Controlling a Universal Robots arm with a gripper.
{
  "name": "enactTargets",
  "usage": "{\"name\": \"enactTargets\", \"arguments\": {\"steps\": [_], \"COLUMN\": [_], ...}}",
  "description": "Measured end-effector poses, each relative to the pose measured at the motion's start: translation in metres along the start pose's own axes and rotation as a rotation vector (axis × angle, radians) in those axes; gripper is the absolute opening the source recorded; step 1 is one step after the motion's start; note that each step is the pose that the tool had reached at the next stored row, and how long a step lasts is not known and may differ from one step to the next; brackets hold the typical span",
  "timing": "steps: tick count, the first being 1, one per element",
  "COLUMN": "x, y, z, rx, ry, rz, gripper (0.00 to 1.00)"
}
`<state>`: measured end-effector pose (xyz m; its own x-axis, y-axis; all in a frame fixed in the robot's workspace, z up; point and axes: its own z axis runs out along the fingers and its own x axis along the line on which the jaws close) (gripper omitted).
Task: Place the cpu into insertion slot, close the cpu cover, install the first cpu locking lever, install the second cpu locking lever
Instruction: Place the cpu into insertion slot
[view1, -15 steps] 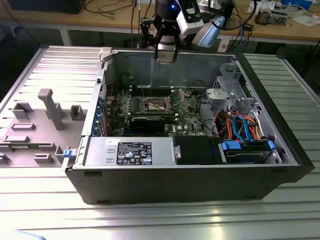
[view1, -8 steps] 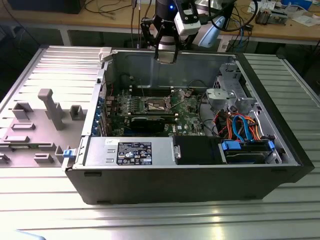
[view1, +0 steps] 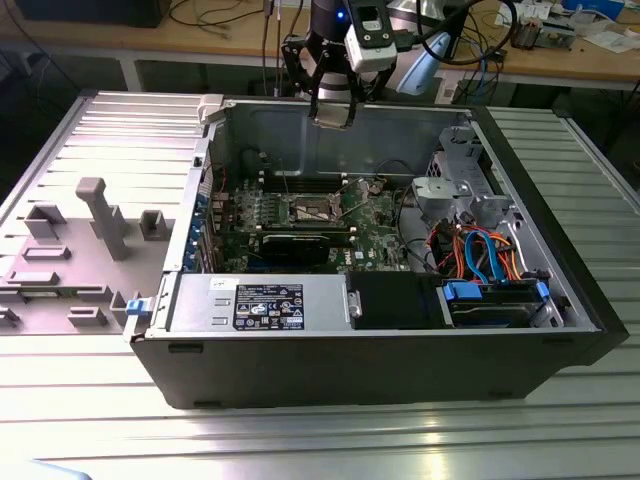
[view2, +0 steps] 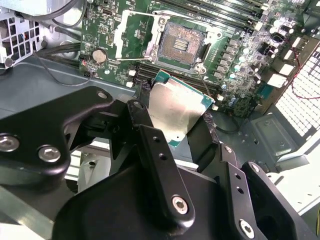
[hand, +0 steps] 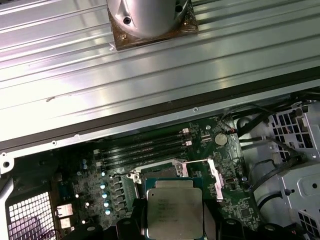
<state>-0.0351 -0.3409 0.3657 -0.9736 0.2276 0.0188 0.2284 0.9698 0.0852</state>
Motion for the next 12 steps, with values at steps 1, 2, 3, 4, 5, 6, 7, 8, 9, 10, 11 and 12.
{"name": "enactTargets", "arguments": {"steps": [1,2,3,4,5,6,7,8,9,10,11,12], "x": [0.0,0.0,0.0,0.0001,0.0001,0.0001,0.0001,0.0001,0.0001,0.0002,0.0002,0.0002], "y": [0.0,0.0,0.0,0.0,0.0,0.0,0.0,0.0,0.0,0.0,0.0,0.0], "z": [0.0,0.0,0.0,0.0,0.0,0.0,0.0,0.0,0.0,0.0,0.0,0.0], "rx": [-0.0001,-0.0001,0.0,0.0,-0.0001,-0.0001,-0.0001,0.0,-0.0001,-0.0001,-0.0001,-0.0001], "ry": [0.0,0.0,0.0,0.0,0.0,0.0,0.0,0.0,0.0,0.0,0.0,0.0], "rz": [0.0,0.0,0.0,0.0,0.0,0.0,0.0,0.0,0.0,0.0,0.0,0.0], "gripper": [0.55,0.55,0.55,0.55,0.55,0.55,0.55,0.55,0.55,0.55,0.55,0.55]}}
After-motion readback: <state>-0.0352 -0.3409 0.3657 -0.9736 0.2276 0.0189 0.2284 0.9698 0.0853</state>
